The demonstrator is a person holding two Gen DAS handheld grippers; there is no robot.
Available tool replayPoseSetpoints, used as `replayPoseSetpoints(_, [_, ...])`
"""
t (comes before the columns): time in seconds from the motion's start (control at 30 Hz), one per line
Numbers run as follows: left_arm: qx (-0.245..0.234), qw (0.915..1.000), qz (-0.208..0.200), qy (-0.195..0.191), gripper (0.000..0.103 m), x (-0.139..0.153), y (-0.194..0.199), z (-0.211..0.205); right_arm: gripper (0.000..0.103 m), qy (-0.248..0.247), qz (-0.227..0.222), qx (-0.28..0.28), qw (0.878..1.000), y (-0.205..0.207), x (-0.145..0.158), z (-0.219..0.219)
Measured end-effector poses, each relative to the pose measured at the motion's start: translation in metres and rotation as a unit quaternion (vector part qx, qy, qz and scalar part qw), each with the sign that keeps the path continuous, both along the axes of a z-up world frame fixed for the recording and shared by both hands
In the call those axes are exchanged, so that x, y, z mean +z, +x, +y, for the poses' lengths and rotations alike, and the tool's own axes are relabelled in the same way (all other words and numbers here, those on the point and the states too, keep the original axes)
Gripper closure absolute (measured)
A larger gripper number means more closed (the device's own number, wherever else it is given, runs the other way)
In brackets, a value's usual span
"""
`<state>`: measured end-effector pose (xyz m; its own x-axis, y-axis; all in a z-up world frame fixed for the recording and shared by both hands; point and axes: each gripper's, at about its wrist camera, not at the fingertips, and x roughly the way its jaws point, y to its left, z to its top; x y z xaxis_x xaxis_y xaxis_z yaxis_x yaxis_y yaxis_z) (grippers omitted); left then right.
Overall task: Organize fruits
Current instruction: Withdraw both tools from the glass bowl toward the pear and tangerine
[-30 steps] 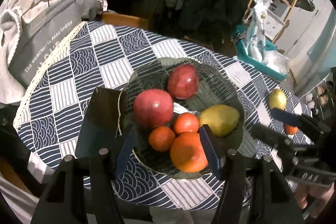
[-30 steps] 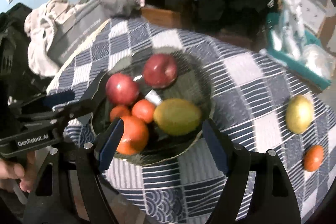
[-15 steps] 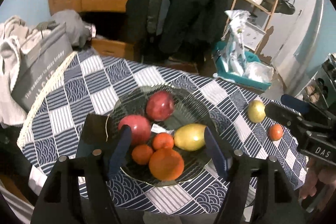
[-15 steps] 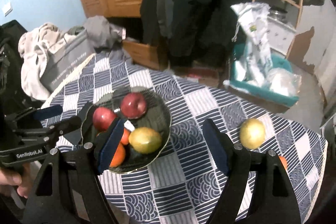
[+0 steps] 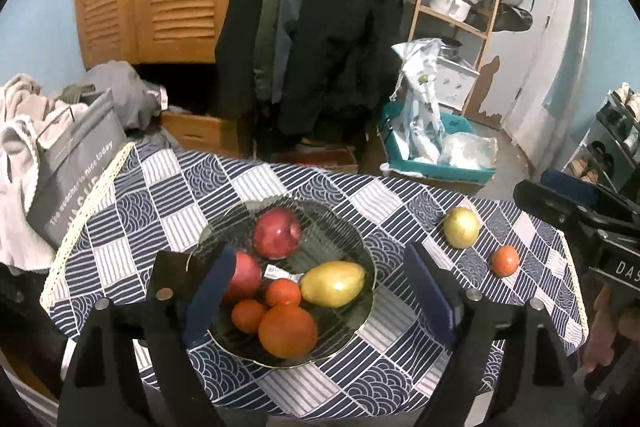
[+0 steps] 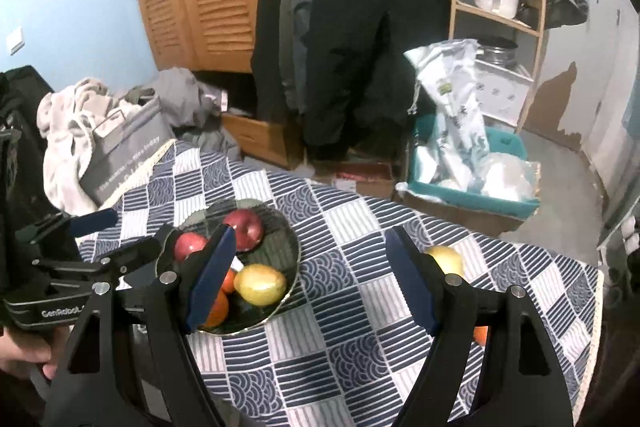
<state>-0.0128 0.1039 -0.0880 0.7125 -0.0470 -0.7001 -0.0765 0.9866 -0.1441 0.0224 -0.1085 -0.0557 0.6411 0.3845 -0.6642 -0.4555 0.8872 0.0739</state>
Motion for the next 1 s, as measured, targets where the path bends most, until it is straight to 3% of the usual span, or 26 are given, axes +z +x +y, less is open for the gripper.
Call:
replayPoseSetpoints(0.5, [-0.013,0.9996,-0.024,0.003,0.010,0.028,0.001,-0.033,0.025,-0.005,-0.020,-0.046,0.999,-0.010,0.014,-0.057])
replayPoseSetpoints(1.0, [-0.033,0.9992,-0.011,0.020,0.008,0.032,0.016,-0.075,0.025,-0.005,-0.014,-0.093,0.996,-0.013,0.012,-0.122])
